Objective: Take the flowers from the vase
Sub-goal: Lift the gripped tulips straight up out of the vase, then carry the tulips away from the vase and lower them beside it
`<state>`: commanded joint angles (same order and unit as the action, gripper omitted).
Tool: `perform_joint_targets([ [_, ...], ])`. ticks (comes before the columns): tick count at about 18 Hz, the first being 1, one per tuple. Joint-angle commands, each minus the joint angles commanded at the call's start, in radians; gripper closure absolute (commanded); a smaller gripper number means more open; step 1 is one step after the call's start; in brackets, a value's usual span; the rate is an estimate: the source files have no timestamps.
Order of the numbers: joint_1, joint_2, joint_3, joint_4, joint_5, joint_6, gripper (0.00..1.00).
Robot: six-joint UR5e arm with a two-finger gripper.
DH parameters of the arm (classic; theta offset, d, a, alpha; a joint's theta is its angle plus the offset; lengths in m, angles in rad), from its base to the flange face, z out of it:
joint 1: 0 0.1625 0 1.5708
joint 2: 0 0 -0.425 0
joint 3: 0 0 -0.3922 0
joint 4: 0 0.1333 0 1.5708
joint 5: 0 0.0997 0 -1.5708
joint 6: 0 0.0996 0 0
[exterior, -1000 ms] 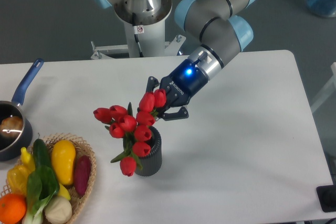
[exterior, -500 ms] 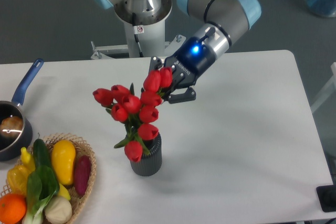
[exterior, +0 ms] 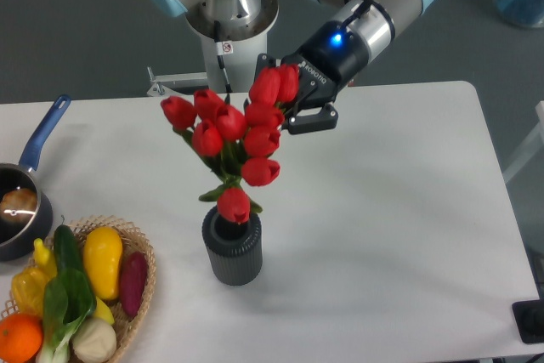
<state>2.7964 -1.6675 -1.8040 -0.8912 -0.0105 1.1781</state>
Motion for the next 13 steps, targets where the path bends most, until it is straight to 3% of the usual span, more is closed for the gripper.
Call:
perform_joint_targets([
  [6,0.073,-0.012,0.034,-0.002,-0.035,-0.017,1.00],
  [13,0.181,-0.178,0.078,0.006,-0.088,-0.009,1.00],
])
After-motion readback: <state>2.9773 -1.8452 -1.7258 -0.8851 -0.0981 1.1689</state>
